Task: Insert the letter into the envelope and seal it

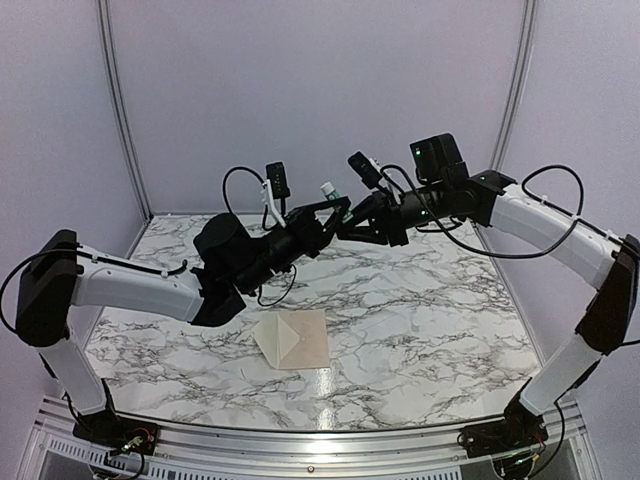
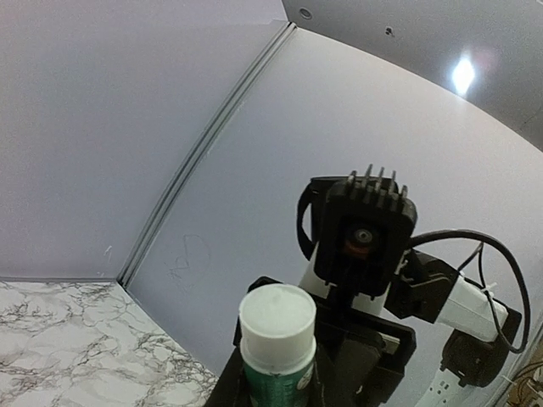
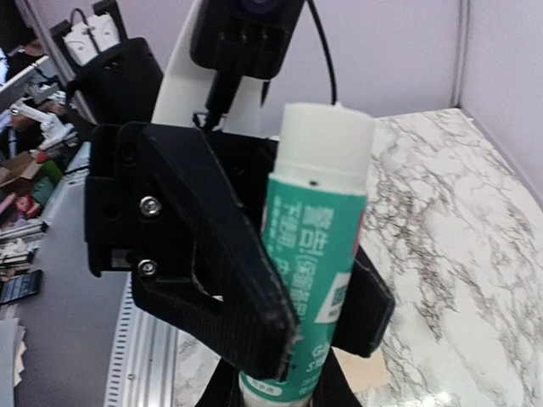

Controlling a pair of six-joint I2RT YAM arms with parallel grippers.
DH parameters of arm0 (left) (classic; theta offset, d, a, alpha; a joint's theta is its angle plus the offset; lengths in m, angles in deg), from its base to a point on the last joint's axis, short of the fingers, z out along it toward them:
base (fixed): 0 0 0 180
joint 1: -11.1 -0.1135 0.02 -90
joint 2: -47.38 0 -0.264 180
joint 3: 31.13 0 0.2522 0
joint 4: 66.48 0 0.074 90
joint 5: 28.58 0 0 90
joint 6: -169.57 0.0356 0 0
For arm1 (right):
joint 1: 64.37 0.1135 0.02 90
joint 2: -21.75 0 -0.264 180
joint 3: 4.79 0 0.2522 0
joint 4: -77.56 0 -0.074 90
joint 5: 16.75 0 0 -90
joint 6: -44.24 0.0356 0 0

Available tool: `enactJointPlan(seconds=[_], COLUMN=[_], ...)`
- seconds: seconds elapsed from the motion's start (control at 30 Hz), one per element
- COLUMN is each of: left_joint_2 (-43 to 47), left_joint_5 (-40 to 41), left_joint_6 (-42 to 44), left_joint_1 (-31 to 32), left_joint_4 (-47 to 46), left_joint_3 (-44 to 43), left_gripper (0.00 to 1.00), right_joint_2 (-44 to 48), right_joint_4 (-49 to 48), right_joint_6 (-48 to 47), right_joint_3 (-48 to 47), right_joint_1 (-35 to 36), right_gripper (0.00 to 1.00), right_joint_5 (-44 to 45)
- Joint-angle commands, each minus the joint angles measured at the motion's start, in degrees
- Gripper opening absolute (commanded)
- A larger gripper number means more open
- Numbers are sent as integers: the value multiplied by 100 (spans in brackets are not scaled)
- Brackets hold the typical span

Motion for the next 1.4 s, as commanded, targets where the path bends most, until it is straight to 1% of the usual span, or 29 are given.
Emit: enactJointPlan(seconds=[0.0, 0.03, 0.07, 0.1, 0.13, 0.17, 0.2, 0.23, 0.27, 0.3, 0.33, 0.37, 0.43, 0.5, 0.57, 0.67, 0.77, 0.87, 1.0, 1.27, 1.37], left_joint_2=[-120, -132, -146, -157, -163, -157, -138, -105, -56, 3, 72, 159, 306, 414, 470, 499, 492, 475, 462, 432, 385], left_joint_5=[-390, -454, -595, -706, -791, -804, -786, -748, -693, -586, -450, -303, 36, 407, 664, 912, 1038, 1126, 1138, 1052, 1016], left_joint_6=[-131, -160, -199, -235, -253, -242, -233, -217, -189, -148, -126, -100, -44, -33, -49, -94, -84, -46, -29, -41, -63], left_joint_1=[-263, -283, -321, -352, -373, -378, -379, -379, -383, -381, -382, -375, -373, -363, -351, -316, -264, -214, -187, -171, -161], left_joint_4=[100, 163, 216, 246, 253, 256, 252, 258, 269, 273, 271, 274, 277, 270, 270, 269, 274, 270, 269, 262, 257], left_joint_3=[-137, -159, -205, -243, -266, -272, -275, -273, -264, -239, -192, -141, -10, 119, 208, 263, 247, 228, 226, 221, 211], left_gripper=[0, 0, 0, 0, 0, 0, 0, 0, 0, 0, 0, 0, 0, 0, 0, 0, 0, 0, 0, 0, 0], right_joint_2=[-137, -178, -214, -226, -198, -134, -22, 68, 105, 90, 70, 88, 228, 391, 497, 553, 435, 263, 77, -18, -6], right_joint_4=[174, 56, -333, -1327, -2116, -2542, -2677, -2379, -1720, -870, -249, 24, 77, 0, -150, -296, -321, -320, -306, -389, -428], right_joint_6=[177, 394, 907, 1674, 2532, 2956, 3011, 2722, 2133, 1386, 723, 399, 29, -116, -150, -238, -292, -276, -318, -332, -326], right_joint_3=[50, 88, 205, 493, 692, 877, 1032, 1088, 973, 777, 598, 543, 656, 766, 833, 696, 326, -113, -407, -416, -416], right_joint_1=[-16, -36, -60, -80, -92, -101, -173, -273, -370, -400, -388, -343, -260, -131, 9, 299, 504, 667, 934, 1060, 1060], right_gripper=[0, 0, 1, 4, 8, 11, 17, 29, 41, 46, 47, 47, 50, 50, 51, 51, 52, 52, 52, 51, 47], right_joint_5=[-2892, -3291, -3774, -4307, -4337, -4071, -3713, -3214, -2519, -1828, -1009, -137, 1303, 2396, 3064, 3796, 4035, 4055, 4100, 4158, 4132])
